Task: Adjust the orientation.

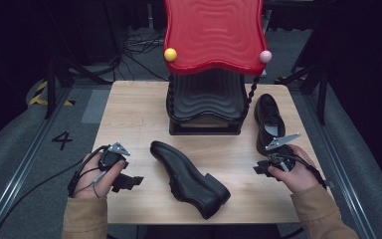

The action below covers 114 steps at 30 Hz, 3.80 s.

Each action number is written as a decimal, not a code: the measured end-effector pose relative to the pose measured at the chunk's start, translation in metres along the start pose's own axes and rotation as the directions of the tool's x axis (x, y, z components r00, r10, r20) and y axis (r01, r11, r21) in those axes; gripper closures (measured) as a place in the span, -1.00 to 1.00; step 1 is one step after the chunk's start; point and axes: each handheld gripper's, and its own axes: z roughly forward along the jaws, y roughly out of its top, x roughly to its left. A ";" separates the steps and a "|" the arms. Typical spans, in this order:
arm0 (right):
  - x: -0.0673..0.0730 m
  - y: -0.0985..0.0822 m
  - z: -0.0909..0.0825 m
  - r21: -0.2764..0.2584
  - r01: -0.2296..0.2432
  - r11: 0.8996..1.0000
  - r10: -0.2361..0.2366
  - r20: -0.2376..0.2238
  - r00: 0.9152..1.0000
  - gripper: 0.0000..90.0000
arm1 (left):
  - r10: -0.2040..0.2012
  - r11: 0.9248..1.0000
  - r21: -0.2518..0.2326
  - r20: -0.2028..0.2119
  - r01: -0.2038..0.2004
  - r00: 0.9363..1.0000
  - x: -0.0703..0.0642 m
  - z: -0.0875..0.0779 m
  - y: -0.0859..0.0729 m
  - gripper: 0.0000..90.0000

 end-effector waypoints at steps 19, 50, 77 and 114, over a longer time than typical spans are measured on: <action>0.025 0.021 -0.016 -0.055 0.054 0.997 -0.059 -0.087 0.994 0.97 | 0.029 0.999 -0.016 0.007 -0.029 1.000 -0.005 -0.001 0.005 -0.52; 0.087 0.058 0.017 0.018 0.198 0.980 -0.187 -0.247 0.951 0.97 | 0.040 0.999 -0.022 0.002 -0.040 0.999 -0.006 -0.004 0.005 -0.51; 0.095 0.060 0.029 0.040 0.230 0.972 -0.212 -0.262 0.941 1.00 | 0.035 0.999 -0.031 0.006 -0.035 0.999 -0.005 -0.005 0.004 -0.51; 0.092 0.059 0.025 0.067 0.242 0.968 -0.225 -0.188 0.956 1.00 | 0.028 0.999 -0.041 0.007 -0.028 1.000 -0.005 -0.007 0.004 -0.51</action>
